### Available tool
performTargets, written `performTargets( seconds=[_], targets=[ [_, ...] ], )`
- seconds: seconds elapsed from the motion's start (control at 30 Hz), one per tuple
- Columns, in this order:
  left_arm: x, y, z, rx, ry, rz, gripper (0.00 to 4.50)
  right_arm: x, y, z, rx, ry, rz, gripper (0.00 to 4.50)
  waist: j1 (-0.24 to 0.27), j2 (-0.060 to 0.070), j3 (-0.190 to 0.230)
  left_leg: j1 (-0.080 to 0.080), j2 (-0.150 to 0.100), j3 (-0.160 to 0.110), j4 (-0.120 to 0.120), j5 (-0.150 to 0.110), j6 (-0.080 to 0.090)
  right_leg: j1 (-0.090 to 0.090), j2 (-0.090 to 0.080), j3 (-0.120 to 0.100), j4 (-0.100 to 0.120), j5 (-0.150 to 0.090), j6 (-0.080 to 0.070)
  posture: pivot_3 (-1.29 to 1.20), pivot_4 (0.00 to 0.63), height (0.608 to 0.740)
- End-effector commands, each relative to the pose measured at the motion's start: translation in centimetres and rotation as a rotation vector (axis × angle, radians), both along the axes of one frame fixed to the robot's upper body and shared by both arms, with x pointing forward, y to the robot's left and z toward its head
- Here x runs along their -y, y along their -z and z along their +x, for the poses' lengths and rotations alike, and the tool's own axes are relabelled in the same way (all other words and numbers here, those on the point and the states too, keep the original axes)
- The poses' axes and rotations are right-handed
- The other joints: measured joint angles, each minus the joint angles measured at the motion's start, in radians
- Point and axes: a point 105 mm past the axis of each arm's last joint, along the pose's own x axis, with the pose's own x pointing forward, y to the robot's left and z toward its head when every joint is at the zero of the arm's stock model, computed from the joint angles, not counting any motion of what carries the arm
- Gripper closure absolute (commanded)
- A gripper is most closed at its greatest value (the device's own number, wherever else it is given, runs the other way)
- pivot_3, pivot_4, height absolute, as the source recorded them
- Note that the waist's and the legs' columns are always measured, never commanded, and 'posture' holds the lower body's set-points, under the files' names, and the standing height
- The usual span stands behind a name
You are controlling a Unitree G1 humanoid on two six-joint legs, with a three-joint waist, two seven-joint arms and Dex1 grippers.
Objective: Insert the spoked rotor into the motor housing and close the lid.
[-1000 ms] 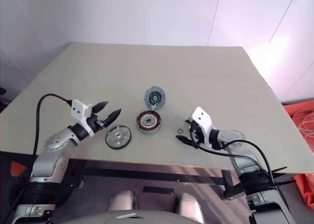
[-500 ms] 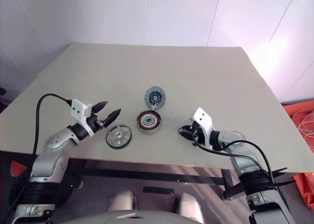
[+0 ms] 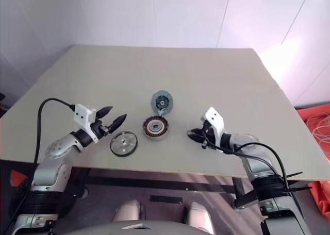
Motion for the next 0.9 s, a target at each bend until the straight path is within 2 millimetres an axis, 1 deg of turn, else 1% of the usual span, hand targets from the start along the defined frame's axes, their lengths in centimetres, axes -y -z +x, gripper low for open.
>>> performTargets(
  seconds=[0.03,0.17,0.23,0.3,0.43,0.67,0.9],
  targets=[
    [-0.1,-1.8,0.0,0.068,0.003,0.017,0.64,-2.0,-4.5,0.6,0.115,-0.071,0.066,3.82,0.001,0.0,0.0,0.0,0.0,0.0,0.0,0.0,0.0,0.0,0.0,0.0,0.0,0.0,0.0,0.0,0.0,0.74],
    [-0.1,-1.8,0.0,0.066,0.003,0.018,0.64,-4.3,-5.8,0.7,0.133,-0.135,0.084,3.82,0.003,0.0,0.0,0.0,0.0,0.0,-0.001,0.0,0.0,0.0,0.0,0.0,0.001,0.0,0.0,0.0,0.0,0.74],
    [-0.1,-1.8,0.1,0.067,0.002,0.019,0.64,-5.5,-6.0,0.7,0.134,-0.164,0.09,3.82,0.003,0.0,0.0,-0.001,0.0,0.0,-0.002,0.0,0.0,-0.001,0.0,0.0,0.001,0.0,0.0,0.0,0.0,0.74],
    [-0.1,-1.8,0.1,0.067,0.001,0.018,0.64,-6.4,-5.5,0.9,0.129,-0.177,0.08,3.82,0.003,0.0,0.0,-0.001,0.0,0.0,-0.002,0.0,0.0,-0.001,0.0,0.0,0.001,0.0,0.0,0.0,0.0,0.74],
    [-0.2,-1.8,0.1,0.067,-0.002,0.02,0.64,-8.2,-3.7,1.8,0.118,-0.175,0.029,3.82,0.001,0.0,0.0,-0.001,0.0,0.0,-0.002,0.0,-0.001,-0.001,0.0,0.0,0.001,0.0,0.0,0.0,0.0,0.74],
    [-0.4,-2.1,0.1,0.071,-0.012,0.024,0.64,-9.7,-1.9,2.3,0.092,-0.187,-0.01,3.82,0.001,0.0,0.0,-0.001,0.0,0.0,-0.002,0.0,-0.001,-0.002,0.0,0.0,0.002,0.0,-0.001,0.0,0.0,0.74],
    [-0.4,-2.5,0.1,0.073,-0.018,0.028,0.64,-10.3,-1.3,2.4,0.083,-0.191,-0.014,3.82,0.001,0.0,0.0,-0.001,0.0,0.0,-0.002,0.0,-0.001,-0.002,0.0,0.0,0.002,0.0,-0.001,0.0,0.0,0.74]
  ],
)
